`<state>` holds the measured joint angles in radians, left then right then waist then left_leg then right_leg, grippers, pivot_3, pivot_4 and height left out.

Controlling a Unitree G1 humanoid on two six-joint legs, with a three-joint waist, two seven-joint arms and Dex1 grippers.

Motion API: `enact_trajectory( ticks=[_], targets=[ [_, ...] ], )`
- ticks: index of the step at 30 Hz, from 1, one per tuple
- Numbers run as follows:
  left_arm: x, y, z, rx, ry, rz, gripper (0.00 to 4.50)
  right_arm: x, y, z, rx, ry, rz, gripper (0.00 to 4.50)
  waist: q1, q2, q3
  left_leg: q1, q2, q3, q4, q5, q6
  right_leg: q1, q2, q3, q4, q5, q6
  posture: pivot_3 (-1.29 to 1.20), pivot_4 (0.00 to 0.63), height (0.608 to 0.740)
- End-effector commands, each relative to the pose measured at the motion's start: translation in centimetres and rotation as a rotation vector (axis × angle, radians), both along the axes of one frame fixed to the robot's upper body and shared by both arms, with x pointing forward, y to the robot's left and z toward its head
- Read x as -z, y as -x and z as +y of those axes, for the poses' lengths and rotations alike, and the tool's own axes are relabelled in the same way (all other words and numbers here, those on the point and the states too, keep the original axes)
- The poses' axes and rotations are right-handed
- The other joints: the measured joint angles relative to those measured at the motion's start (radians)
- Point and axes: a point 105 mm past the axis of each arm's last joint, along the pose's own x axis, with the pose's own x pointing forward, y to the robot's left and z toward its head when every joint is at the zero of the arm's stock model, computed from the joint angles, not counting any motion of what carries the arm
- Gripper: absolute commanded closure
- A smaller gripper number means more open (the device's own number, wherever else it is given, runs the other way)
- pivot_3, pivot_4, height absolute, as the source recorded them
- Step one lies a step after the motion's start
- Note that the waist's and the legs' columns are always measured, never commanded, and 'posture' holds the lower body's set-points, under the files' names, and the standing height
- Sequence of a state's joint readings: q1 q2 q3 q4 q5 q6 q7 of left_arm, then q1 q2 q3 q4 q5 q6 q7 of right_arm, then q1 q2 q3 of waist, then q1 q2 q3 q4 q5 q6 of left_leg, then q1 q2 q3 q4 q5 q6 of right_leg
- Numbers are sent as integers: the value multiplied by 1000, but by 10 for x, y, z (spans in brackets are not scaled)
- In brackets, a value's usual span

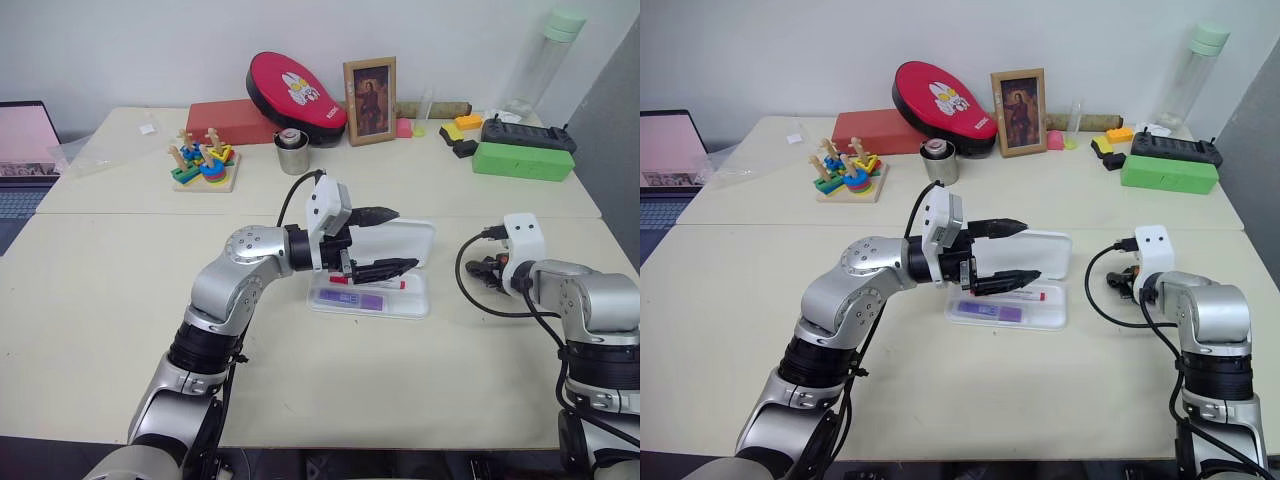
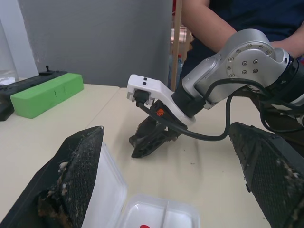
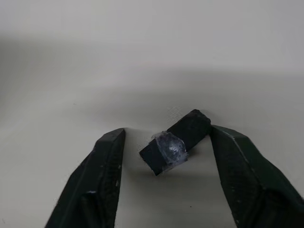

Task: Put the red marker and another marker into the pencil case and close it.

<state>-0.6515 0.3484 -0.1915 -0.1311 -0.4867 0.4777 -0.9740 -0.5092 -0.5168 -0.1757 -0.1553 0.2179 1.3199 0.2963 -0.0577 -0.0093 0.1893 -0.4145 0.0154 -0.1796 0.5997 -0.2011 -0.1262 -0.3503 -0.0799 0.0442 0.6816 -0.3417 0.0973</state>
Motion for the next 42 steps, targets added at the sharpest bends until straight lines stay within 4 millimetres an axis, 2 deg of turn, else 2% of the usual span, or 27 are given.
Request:
enact_trajectory(
  ticks=[1, 7, 11, 14, 16, 18, 20, 23, 29, 35, 42],
  targets=[
    [-12, 4, -2, 21, 13, -49, 0, -5, 0, -5, 18, 15, -19, 2707, 0, 0, 0, 0, 0, 0, 0, 0, 0, 0, 0, 0, 0, 0, 0, 0, 150, 740],
    [-12, 4, -2, 18, 17, -48, 0, -13, -2, -8, 2, 28, -47, 4052, 0, 0, 0, 0, 0, 0, 0, 0, 0, 0, 0, 0, 0, 0, 0, 0, 150, 740],
    [-10, 7, 2, 25, 8, -44, 0, -36, -9, -10, -77, 16, -138, 4194, 0, 0, 0, 0, 0, 0, 0, 0, 0, 0, 0, 0, 0, 0, 0, 0, 150, 740],
    [-7, 12, 11, 33, -17, -41, 0, -59, -4, -6, -273, 25, -188, 4194, 0, 1, 1, 0, 0, 0, 0, 0, 0, 0, 0, 0, -1, 0, 0, 0, 150, 740],
    [-6, 16, 21, 37, -37, -34, 0, -70, 11, 9, -507, 52, -201, 4194, 0, 1, 1, 0, 0, 0, -1, 0, 0, -1, 0, 0, -1, 0, 0, 0, 150, 740],
    [-3, 20, 30, 38, -58, -25, 0, -72, 32, 28, -740, 41, -169, 4194, -3, 2, 1, -1, 0, 0, -2, 0, 0, -1, 0, 0, -2, 0, 0, 0, 150, 740],
    [4, 24, 39, 37, -97, -14, 0, -71, 44, 40, -874, 39, -133, 4194, -8, 2, 1, 0, 1, 1, -2, 0, 1, 0, 0, 0, -2, 0, 0, 0, 150, 740],
    [13, 31, 54, 30, -142, 6, 0, -69, 42, 53, -962, 60, -130, 4194, -17, 1, 1, 0, 1, 1, -1, 0, 1, 0, 0, 0, -1, 0, 0, 0, 150, 740],
    [30, 39, 77, -8, -220, 21, 0, -31, 41, 70, -1065, 114, -16, 4194, -19, 1, 1, 0, 1, 1, 1, 0, 1, 1, 0, 0, -1, 1, 1, 0, 150, 740],
    [26, 37, 80, -45, -207, 8, 0, -11, 45, 82, -1127, 133, 52, 4194, -4, 1, 1, -1, 1, 1, 1, 0, 1, 0, 0, 0, -1, 1, 1, 0, 150, 740],
    [26, 34, 78, -59, -195, 3, 0, -8, 48, 91, -1165, 132, 63, 4194, -1, 1, 1, 0, 1, 1, 1, 0, 1, 0, 0, 0, -1, 1, 1, 0, 150, 740]
  ],
)
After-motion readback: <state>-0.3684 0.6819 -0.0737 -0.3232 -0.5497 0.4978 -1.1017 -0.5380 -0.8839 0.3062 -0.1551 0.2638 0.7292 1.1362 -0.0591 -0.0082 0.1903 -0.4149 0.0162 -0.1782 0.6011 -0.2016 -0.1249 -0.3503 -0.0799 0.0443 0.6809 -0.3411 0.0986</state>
